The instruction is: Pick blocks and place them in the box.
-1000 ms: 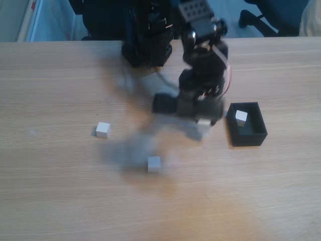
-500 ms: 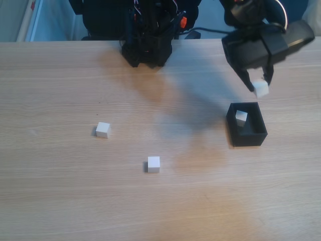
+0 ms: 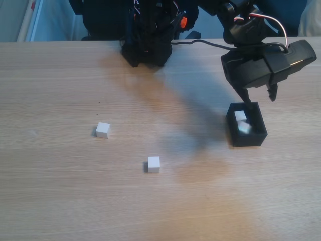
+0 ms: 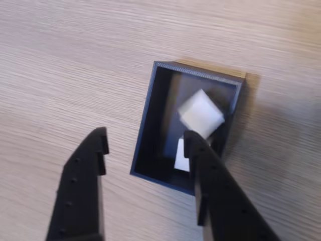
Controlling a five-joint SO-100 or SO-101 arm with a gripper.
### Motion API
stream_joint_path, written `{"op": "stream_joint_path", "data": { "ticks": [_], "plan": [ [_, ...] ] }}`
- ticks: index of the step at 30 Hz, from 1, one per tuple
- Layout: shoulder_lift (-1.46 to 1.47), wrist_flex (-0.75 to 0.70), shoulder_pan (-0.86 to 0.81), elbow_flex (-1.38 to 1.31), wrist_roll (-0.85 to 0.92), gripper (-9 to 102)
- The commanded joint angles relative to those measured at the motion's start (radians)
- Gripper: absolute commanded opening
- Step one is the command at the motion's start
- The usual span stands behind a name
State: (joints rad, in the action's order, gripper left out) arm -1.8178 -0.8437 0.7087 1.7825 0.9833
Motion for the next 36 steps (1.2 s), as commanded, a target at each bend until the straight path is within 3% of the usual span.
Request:
{"op": "stream_joint_path", "data": {
  "ticks": [1, 6, 9, 19, 36],
  "plan": [
    [-0.021, -0.002, -0.031, -0.061, 0.028, 14],
    [-0.166, -0.011, -0.137, 0.084, 0.057, 3],
    [-0.305, -0.025, -0.225, 0.242, 0.127, 6],
    [-0.632, 0.161, -0.472, 0.732, 0.279, 13],
    [-0.258, 0.330, -0.698, 0.569, 0.451, 17]
  ]
}}
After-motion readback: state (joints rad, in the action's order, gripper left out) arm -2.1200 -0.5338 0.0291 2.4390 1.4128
